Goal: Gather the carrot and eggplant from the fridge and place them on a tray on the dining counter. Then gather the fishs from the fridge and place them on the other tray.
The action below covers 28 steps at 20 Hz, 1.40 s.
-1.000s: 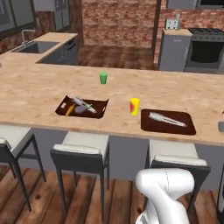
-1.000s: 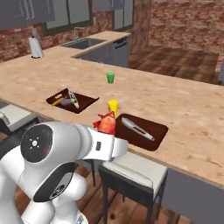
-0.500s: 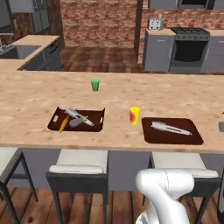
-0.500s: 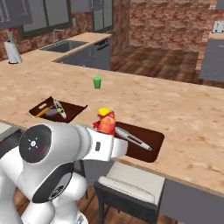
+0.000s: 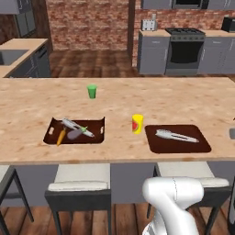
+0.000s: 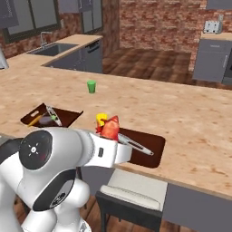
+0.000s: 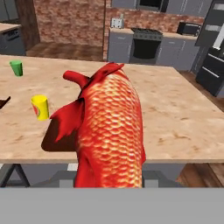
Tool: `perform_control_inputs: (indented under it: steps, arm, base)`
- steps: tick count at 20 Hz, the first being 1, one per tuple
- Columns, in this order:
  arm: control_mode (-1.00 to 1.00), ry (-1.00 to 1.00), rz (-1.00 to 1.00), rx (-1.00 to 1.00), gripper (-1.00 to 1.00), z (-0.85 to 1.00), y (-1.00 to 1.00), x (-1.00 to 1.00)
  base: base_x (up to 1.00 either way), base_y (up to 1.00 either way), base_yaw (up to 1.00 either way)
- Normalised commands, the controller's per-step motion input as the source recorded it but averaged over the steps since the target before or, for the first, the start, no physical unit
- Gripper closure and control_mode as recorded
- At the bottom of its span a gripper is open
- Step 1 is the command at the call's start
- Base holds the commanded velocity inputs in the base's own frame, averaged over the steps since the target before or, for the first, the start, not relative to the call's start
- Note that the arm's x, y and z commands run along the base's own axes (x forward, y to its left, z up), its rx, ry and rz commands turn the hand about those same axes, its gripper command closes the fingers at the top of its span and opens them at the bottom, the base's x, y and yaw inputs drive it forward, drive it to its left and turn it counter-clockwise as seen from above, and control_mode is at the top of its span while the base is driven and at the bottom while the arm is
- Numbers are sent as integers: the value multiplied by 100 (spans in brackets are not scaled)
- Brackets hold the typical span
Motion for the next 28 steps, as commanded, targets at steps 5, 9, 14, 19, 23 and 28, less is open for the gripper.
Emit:
perform_control_inputs:
  steps: [5,9,14,19,23,28]
  arm:
    - [-100,12,-4,-1,100,-5,15,71]
    - [-100,24,-1,-4,100,-31,21,100]
    - [-100,20,0,0,100,-48,15,98]
    - [-100,15,1,2,100,-57,4,89]
    - [-100,5,4,3,100,-59,0,74]
    - [-100,1,3,6,100,-54,0,58]
  base:
    - [15,4,-2]
    - [0,0,0]
    - [0,0,0]
    - [0,0,0]
    - [0,0,0]
    - [0,0,0]
